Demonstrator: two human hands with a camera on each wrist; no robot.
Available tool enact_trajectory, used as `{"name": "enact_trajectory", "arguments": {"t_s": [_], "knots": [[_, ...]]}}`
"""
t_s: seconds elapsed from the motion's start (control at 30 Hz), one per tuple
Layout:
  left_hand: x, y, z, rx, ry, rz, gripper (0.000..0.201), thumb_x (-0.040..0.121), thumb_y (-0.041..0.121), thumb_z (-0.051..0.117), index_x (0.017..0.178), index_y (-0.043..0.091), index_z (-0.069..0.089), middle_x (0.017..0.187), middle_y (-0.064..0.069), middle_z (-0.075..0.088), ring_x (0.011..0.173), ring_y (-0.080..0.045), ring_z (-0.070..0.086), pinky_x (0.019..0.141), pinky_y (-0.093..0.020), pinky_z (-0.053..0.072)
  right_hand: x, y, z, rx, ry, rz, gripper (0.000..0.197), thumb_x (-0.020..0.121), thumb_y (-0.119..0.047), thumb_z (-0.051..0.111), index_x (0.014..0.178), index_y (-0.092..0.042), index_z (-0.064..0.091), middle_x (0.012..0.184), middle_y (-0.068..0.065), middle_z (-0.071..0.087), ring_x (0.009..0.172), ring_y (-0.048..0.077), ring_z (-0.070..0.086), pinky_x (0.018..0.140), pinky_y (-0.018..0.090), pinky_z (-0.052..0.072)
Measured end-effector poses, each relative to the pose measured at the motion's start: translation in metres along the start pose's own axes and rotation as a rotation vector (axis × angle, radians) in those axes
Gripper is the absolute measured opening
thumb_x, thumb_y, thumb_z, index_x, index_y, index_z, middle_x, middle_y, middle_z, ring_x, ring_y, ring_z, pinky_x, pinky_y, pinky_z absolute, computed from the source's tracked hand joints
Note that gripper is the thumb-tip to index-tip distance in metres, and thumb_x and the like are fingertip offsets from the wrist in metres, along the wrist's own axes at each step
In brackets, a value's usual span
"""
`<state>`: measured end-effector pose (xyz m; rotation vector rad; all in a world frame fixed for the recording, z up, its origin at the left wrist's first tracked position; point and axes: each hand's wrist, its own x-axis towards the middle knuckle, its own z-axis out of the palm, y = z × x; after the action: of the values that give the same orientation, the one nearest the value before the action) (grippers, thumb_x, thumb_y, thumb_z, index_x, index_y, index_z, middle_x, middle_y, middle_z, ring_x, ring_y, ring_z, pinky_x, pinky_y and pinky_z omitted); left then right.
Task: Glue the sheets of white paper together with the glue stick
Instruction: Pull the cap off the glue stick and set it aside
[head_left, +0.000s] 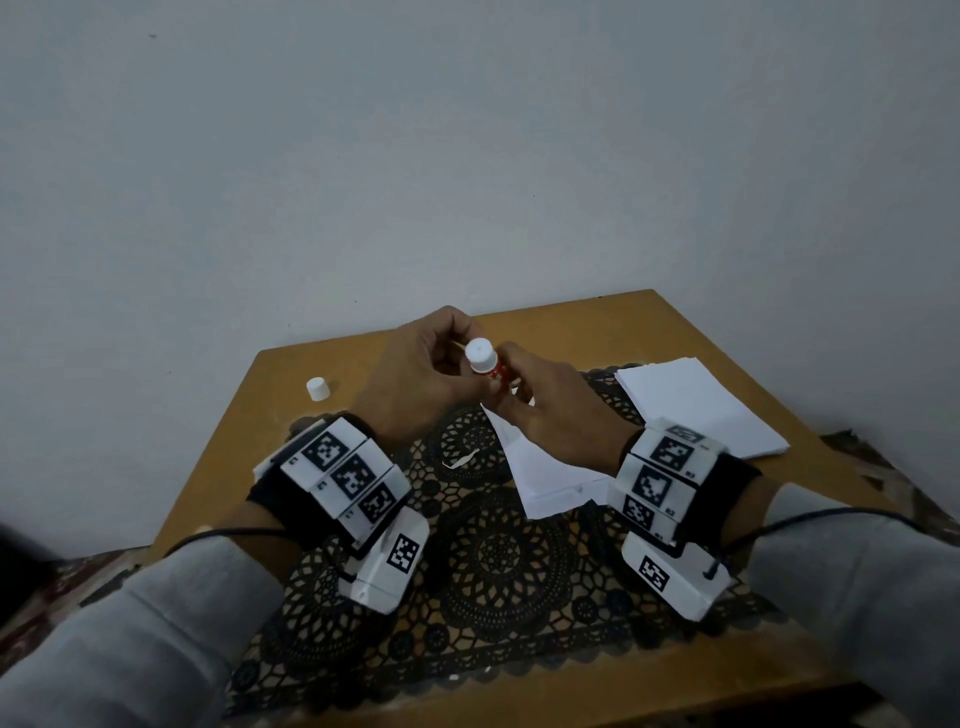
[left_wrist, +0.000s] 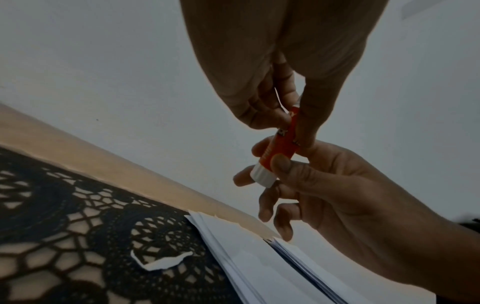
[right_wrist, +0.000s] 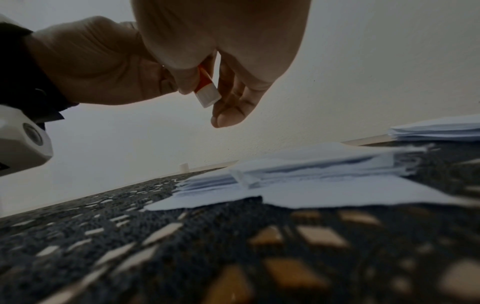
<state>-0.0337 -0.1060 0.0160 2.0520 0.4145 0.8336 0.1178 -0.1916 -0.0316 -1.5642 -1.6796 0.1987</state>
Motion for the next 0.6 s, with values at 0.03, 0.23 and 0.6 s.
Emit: {"name": "enact_trajectory", "arguments": {"t_s": [0.03, 0.23, 0.6], "knots": [[0.0, 0.001, 0.001, 0.014, -0.007, 0.006, 0.031, 0.068, 0.002, 0.08, 0.09, 0.008, 0.059, 0.082, -0.013, 0.068, 0.074, -0.028, 0.064, 0.068, -0.042, 0.055, 0.0, 0.0, 0.0, -0.003, -0.004, -0.003, 0.018, 0.095, -0.022, 0.06, 0.109, -0.016, 0.051, 0.091, -0.002, 0.065, 0.076, 0.014, 0.058, 0.066, 0.029, 0.047], [0.003, -0.008, -0.003, 0.128, 0.001, -0.08, 0.033, 0.076, 0.007, 0.076, 0.101, 0.012, 0.055, 0.09, -0.002, 0.064, 0.073, -0.017, 0.062, 0.066, -0.029, 0.053, 0.001, 0.005, 0.0, -0.059, 0.071, 0.094, 0.015, 0.094, -0.023, 0.06, 0.101, -0.015, 0.05, 0.084, 0.001, 0.061, 0.068, 0.014, 0.052, 0.059, 0.029, 0.039], [-0.002, -0.025, 0.06, 0.915, -0.743, -0.051, 0.053, 0.09, 0.045, 0.056, 0.134, 0.016, 0.048, 0.135, -0.006, 0.048, 0.122, -0.023, 0.043, 0.104, -0.037, 0.036, 0.001, 0.03, -0.02, -0.173, 0.305, 0.241, 0.019, 0.092, -0.025, 0.061, 0.105, -0.014, 0.054, 0.086, -0.001, 0.061, 0.073, 0.018, 0.057, 0.069, 0.033, 0.049]]}}
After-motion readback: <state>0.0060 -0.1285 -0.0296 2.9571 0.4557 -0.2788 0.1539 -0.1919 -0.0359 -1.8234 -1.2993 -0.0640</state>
